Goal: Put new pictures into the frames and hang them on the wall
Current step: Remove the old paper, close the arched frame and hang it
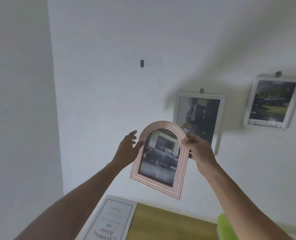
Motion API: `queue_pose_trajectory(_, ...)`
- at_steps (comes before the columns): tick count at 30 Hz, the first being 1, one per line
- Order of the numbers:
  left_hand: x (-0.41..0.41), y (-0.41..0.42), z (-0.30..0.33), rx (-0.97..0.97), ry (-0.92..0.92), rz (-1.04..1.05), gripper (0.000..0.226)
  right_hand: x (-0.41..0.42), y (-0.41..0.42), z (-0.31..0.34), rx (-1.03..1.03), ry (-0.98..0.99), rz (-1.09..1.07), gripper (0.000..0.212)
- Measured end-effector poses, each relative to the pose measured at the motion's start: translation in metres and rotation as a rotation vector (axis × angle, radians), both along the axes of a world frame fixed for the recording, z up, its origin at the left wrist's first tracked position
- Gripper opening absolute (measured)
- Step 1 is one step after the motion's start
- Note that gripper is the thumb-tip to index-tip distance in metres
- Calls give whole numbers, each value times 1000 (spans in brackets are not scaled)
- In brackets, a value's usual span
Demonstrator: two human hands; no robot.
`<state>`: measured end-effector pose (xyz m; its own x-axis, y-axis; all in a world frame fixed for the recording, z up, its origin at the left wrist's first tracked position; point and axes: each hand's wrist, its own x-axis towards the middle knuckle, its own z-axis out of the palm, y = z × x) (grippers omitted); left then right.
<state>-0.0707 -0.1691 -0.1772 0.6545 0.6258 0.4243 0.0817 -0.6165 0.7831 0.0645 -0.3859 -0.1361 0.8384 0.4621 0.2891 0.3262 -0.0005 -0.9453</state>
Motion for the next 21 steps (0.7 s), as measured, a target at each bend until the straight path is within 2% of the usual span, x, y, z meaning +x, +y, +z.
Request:
queue_pose_trajectory(3,4,35,50,-37,-98,-133,28,7,29,30,26,-117,0,27)
queue_pose_trajectory(5,6,60,81,-24,-138,-173,20,11,51,51,42,-183,-8,29)
queue_pose_trajectory(7,13,86,110,3,-153,-172,19,17,75,74,54,-267,-35,28)
queue_pose_trajectory(10,30,121,150,123,-165,-104,20,29,112,109,-34,-485,-113,29)
queue_pose_trajectory(14,49,156,187,258,-222,15,30,44,156,147,-51,-631,-135,36)
queue_pose_trajectory(17,59,179,203,297,-257,38,36,53,185,162,28,-664,-200,36)
queue_pose_trajectory(21,73,202,214,355,-282,48,31,71,216,166,61,-709,-255,37)
